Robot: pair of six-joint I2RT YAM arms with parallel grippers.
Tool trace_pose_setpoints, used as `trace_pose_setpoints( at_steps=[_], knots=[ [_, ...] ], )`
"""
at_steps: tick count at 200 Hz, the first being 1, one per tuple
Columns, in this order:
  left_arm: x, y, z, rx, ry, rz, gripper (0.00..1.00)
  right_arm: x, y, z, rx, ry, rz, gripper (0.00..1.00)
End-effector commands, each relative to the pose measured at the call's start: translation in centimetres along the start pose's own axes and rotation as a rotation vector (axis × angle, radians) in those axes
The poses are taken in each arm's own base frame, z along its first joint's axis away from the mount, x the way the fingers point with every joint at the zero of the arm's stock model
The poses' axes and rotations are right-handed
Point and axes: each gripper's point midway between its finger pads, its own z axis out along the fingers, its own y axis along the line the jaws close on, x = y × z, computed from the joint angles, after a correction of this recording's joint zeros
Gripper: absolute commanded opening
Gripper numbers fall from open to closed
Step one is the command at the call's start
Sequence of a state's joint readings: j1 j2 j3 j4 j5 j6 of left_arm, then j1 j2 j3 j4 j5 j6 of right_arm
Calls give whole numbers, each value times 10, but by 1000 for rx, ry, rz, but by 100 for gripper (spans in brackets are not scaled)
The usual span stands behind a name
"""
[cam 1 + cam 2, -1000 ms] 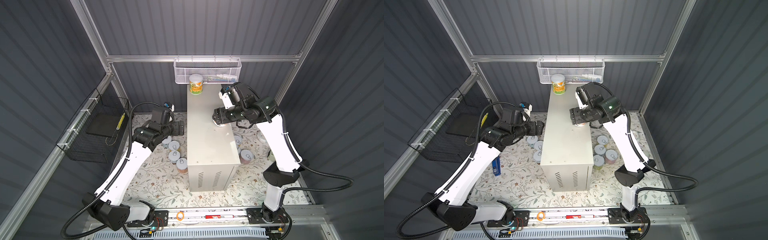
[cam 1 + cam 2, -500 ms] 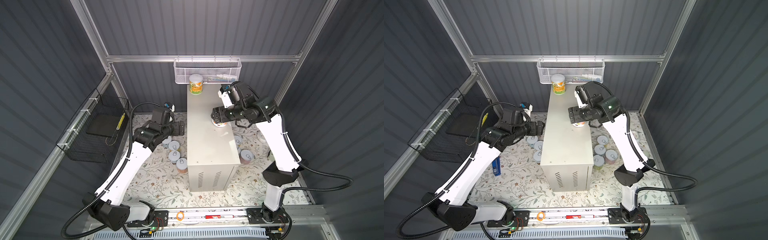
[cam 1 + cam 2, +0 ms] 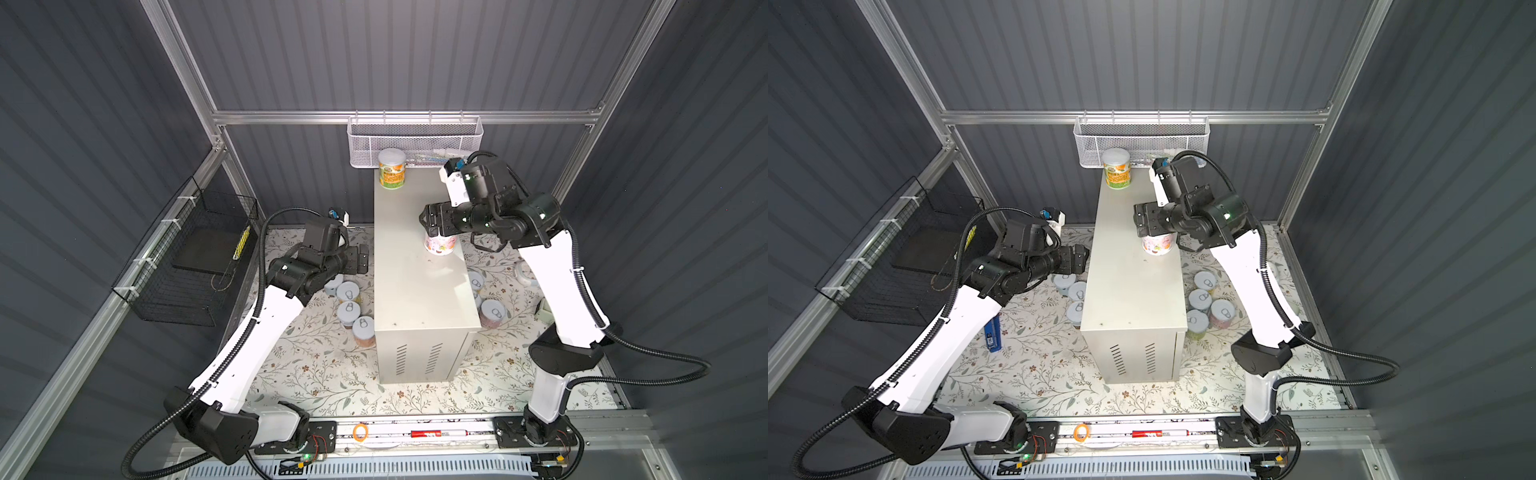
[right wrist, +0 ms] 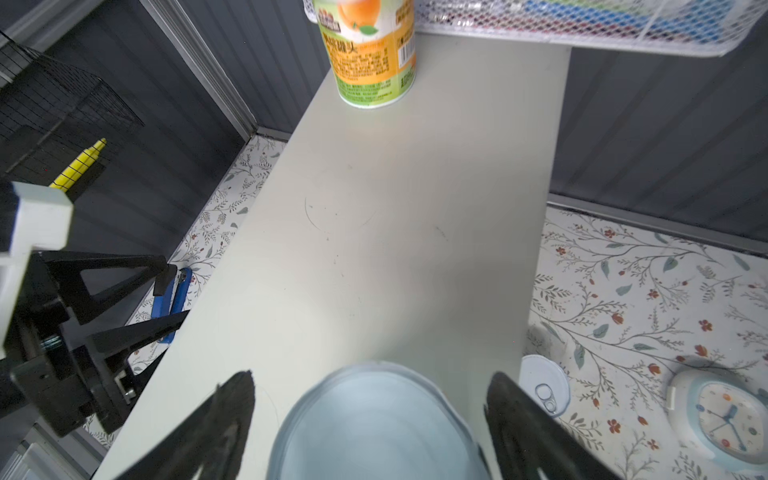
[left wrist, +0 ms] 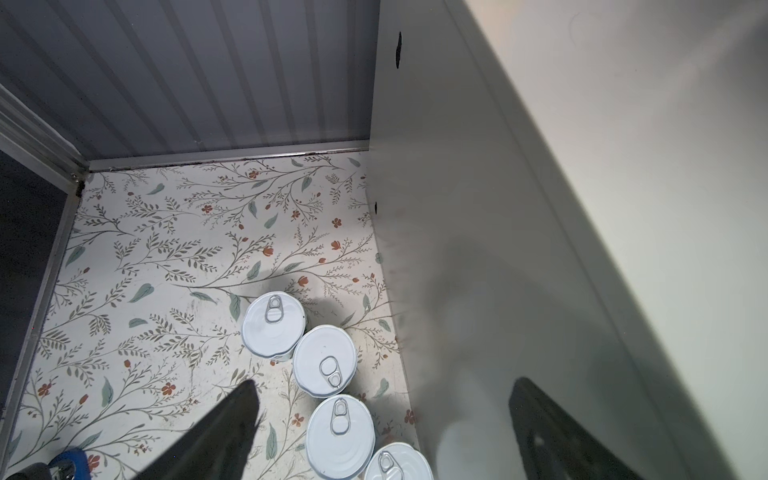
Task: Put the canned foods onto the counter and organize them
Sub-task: 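Slide the held can along the cabinet top toward the green-labelled can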
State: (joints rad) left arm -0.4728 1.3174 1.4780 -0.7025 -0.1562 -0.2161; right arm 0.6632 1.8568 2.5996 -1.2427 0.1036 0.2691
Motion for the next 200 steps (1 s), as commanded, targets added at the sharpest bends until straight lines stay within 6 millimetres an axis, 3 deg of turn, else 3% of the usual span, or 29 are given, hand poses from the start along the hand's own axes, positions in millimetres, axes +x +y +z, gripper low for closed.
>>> trace_pose_setpoints(
  at_steps=[1,79,84,97,137,200],
  knots=[
    [-1,5,-9,-9,-17,4,95,-21,-5,-40,15,-115,-10,89],
    [6,7,-13,-6,-22,-9,92,14,8,-82,58,-131,-76,80],
    [19,9,-6,-14,11,-4,92,17,9,-84,58,-131,-77,79],
    [21,11,-7,-19,11,-5,92,25,11,-84,51,-122,-69,75],
    [25,12,-9,-20,9,-6,92,49,13,-67,54,-57,-59,57],
    [30,11,-4,-18,25,-3,92,55,-1,-29,143,-17,-70,59]
  ],
)
